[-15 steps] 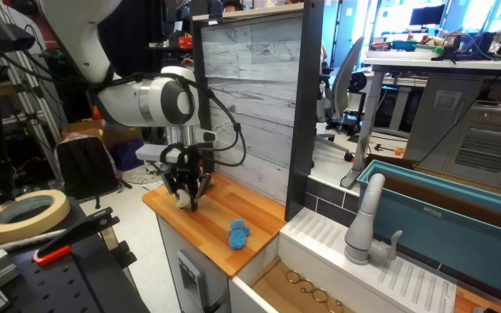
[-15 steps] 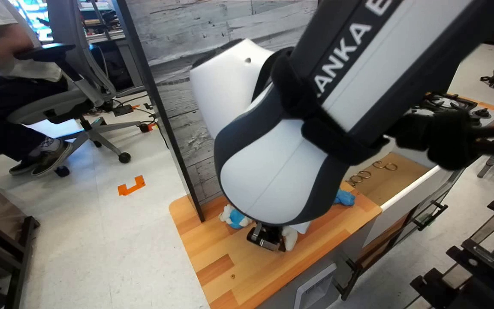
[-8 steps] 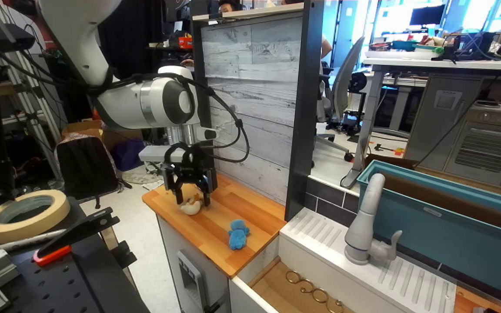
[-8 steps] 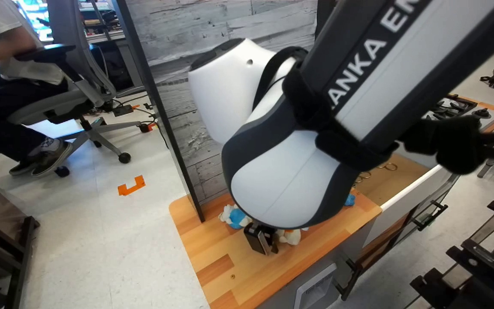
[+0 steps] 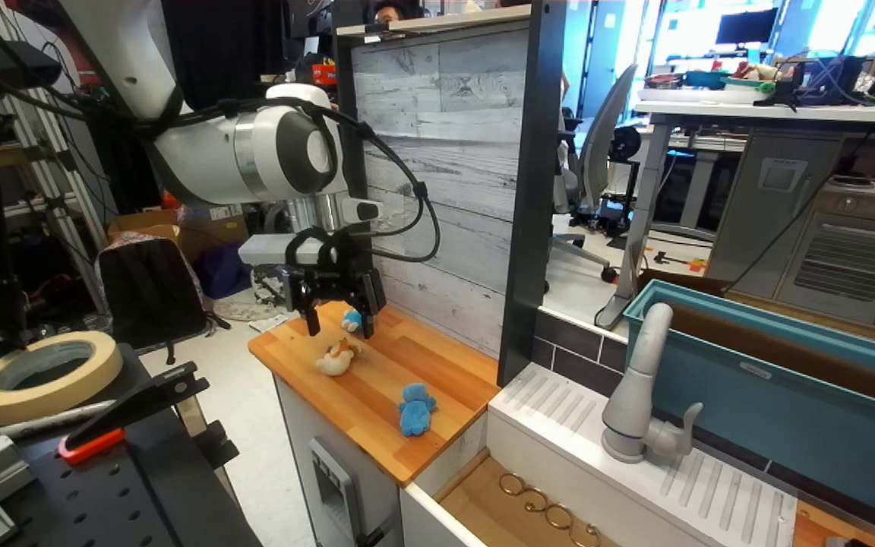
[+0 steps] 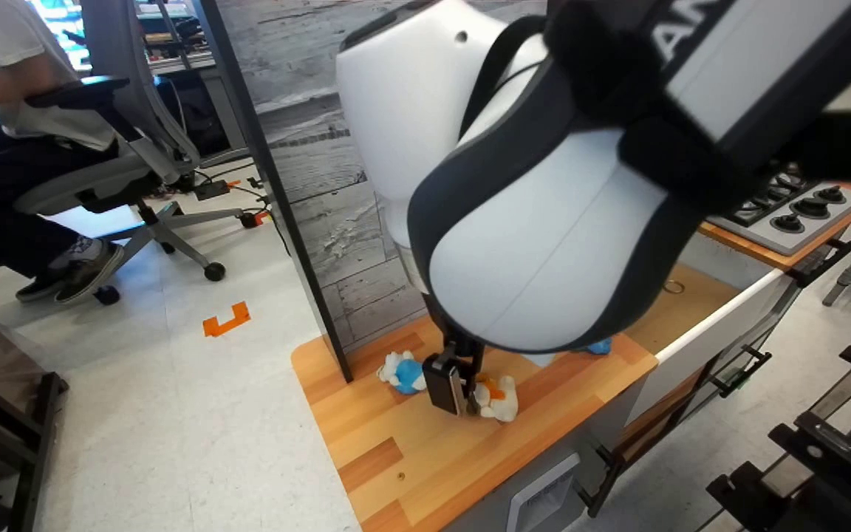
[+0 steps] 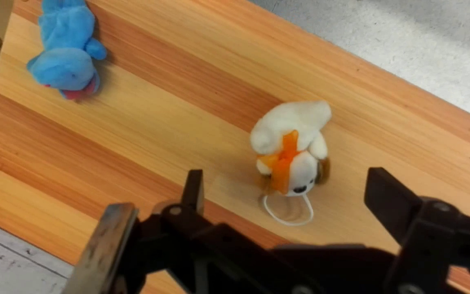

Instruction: Move the white doll to the left

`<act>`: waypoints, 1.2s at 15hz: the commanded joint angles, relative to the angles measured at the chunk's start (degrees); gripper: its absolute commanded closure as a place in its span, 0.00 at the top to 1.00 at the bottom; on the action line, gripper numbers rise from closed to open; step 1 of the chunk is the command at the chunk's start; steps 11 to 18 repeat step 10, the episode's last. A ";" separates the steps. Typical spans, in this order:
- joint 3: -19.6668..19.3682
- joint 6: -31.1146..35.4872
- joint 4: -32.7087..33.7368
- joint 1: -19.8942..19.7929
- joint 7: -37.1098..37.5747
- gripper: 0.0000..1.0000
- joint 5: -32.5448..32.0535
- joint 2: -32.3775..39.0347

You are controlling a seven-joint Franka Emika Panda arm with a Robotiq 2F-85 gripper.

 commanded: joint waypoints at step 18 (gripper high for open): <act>2.63 4.37 -21.11 -8.00 -0.19 1.00 7.00 -20.34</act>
